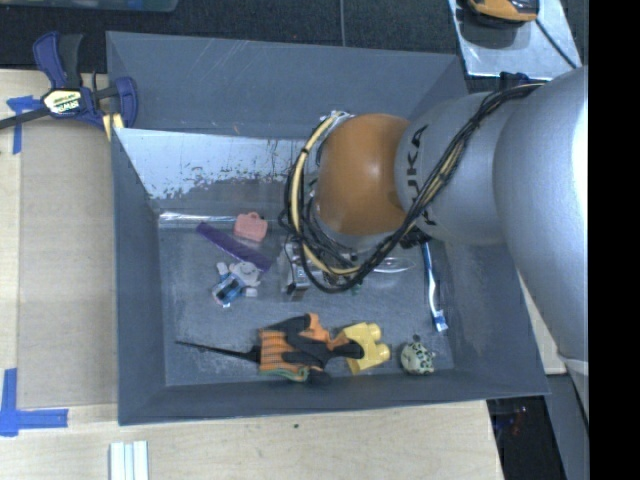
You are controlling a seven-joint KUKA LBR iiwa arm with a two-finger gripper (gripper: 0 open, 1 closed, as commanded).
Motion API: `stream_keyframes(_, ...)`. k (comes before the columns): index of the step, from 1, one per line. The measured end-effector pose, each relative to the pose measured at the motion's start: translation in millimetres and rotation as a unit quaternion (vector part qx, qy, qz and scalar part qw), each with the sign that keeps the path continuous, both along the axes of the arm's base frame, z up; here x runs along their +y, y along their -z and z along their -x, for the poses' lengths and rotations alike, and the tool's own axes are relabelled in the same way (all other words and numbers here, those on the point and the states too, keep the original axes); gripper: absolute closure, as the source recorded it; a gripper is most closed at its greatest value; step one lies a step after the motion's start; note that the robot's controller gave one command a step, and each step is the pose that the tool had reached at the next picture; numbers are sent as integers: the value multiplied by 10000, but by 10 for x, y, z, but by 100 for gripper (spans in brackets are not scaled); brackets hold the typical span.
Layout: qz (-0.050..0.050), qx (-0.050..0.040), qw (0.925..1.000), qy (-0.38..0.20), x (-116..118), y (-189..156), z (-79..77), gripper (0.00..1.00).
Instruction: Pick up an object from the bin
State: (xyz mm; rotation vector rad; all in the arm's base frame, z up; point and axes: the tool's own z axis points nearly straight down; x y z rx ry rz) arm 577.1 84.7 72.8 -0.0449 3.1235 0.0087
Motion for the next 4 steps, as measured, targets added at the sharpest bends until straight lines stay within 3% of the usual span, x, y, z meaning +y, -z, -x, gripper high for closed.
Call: stream_keyframes(4, -4, -16, 10000, 13, -7, -511, -1, 100)
